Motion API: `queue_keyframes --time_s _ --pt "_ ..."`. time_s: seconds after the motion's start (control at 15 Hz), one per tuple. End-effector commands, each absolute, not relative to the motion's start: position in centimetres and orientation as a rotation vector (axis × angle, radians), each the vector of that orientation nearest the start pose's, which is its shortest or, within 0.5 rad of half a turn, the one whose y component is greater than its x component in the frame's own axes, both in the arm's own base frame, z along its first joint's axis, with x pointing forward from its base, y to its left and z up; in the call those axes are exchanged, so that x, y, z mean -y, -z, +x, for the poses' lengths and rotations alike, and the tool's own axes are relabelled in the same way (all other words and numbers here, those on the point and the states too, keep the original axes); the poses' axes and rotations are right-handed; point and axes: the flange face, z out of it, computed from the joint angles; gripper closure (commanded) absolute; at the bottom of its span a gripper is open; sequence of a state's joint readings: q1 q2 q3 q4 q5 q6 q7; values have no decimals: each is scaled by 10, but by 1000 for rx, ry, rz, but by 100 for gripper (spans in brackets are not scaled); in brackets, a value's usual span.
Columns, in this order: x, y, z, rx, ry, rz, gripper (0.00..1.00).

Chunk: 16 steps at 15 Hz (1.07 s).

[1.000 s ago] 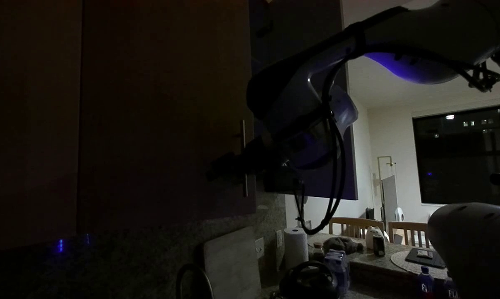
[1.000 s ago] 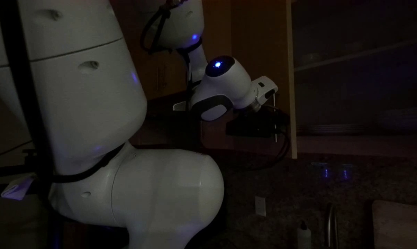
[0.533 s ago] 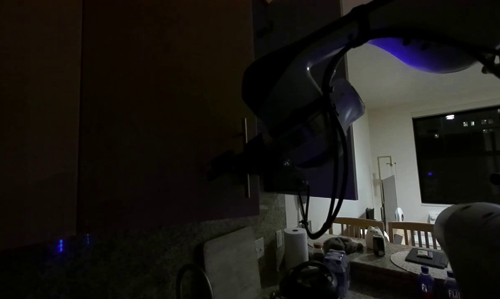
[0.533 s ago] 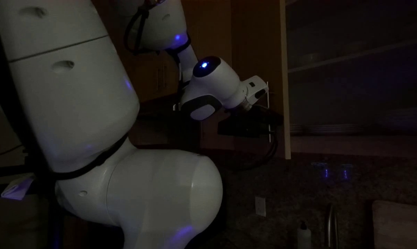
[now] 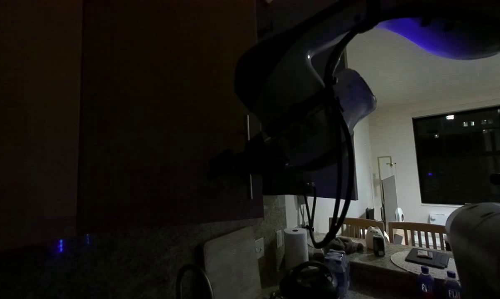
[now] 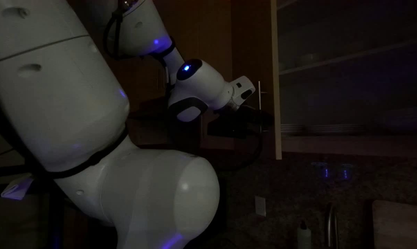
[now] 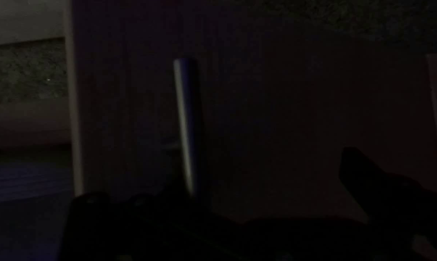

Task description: Open the left cabinet door

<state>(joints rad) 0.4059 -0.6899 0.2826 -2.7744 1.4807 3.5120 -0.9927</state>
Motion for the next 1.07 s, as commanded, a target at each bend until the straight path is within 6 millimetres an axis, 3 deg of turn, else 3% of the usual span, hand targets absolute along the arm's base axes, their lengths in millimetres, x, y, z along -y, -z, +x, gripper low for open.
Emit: queue_keyframes --time_s 0.0,0.53,1.0 --pt "-160 -477 278 54 1559 -2485 0" --pt "-185 -465 251 -83 1611 -2468 0" --pt "-175 -466 231 -158 1581 -2418 0"
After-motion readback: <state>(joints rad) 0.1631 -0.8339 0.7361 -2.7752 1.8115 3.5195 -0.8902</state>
